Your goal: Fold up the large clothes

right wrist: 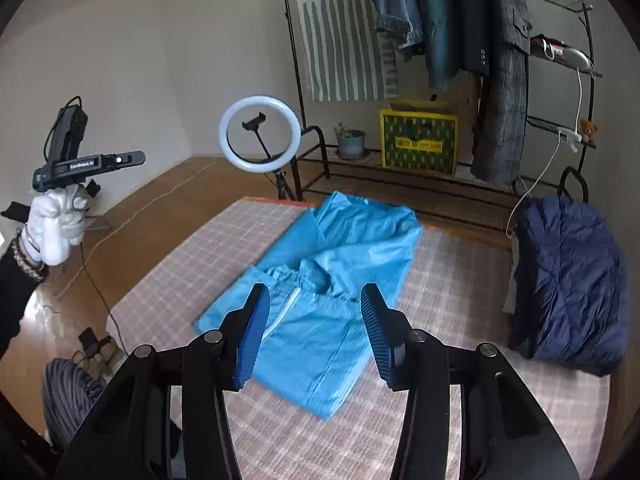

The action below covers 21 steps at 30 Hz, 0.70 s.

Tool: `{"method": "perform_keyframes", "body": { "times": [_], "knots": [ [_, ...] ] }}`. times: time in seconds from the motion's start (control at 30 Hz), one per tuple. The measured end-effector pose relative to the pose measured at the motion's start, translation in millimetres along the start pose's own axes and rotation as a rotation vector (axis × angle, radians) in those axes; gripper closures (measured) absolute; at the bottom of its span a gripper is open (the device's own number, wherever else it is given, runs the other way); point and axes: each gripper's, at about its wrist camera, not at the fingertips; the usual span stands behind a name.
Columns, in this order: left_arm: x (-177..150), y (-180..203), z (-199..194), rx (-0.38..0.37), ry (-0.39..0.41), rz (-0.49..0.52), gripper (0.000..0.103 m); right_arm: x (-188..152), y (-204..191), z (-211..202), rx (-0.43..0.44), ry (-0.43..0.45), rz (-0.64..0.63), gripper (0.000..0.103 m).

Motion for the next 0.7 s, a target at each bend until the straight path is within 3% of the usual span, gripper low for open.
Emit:
{"method": "perform_keyframes", "body": {
  "times": [0.17,0.3,0.6,0.7],
  "knots": [
    [61,-4,23,-0.006,0.03,-0.014,0.076,59,14,4,-0.035,0.043,-0.07,0.057],
    [76,-15,64,0.008,0.033,-0.044,0.076,77,35,32,-0.073,0.052,-0.07,0.057],
    [24,-53,200,0.01,-0.11,-0.152,0.075,63,100,130,-0.117,-0.025,0.019,0.057],
    [1,-67,250,0.012,-0.163,-0.194,0.063,55,124,169,-0.114,-0.053,0.054,0.057]
  ]
}}
Point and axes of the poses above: each gripper's, at about its wrist camera, not at the fingertips, and z roughly the way its jaws point, y to its right, x to its top, and after that the axes turned 9 degrees about y, right-handed
